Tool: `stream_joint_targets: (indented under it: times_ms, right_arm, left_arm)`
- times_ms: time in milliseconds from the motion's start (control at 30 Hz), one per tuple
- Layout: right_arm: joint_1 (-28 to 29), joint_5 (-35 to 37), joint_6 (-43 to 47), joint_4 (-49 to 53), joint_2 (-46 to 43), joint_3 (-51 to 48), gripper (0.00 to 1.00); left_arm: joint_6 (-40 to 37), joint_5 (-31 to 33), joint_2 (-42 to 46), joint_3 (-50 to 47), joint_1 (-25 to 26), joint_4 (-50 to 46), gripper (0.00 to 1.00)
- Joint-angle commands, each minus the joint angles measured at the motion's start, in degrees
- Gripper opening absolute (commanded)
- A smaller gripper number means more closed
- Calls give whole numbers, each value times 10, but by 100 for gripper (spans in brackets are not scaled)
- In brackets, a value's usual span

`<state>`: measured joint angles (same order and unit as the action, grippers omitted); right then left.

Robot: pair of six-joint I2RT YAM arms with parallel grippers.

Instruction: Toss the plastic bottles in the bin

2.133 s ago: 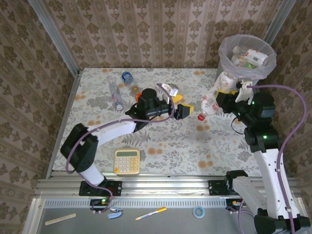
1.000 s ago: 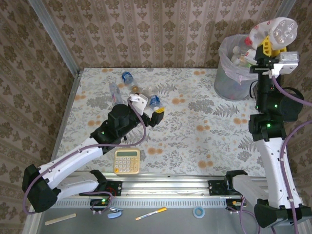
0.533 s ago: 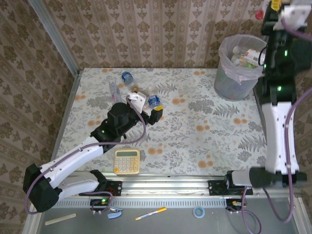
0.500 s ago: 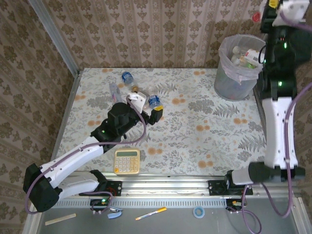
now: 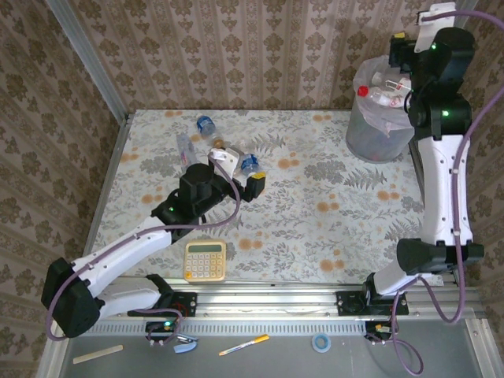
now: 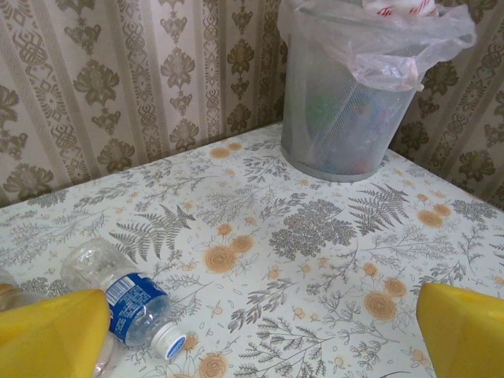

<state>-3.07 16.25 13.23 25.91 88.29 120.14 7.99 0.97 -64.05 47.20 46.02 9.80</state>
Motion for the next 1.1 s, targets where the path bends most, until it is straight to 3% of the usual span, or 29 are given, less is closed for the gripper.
stream_joint_targets:
  times_ms: [0, 233, 467, 833, 1067]
  right_arm:
    - [-1, -22, -5, -14, -27, -8, 91]
    - [-1, -35, -24, 11, -27, -18, 95]
    - [-1, -108, -55, 41, -58, -32, 100]
    - [0, -295, -139, 31, -174, -155, 100]
    - [3, -352, -181, 28, -232, -230, 100]
  left_arm:
    - [21, -17, -8, 6, -4, 12, 100]
    - [35, -21, -12, 9, -4, 7, 100]
    - [49, -9, -26, 24, -4, -19, 100]
    - [98, 50, -188, 189, -25, -233, 100]
    - [142, 45, -301, 291, -61, -307, 100]
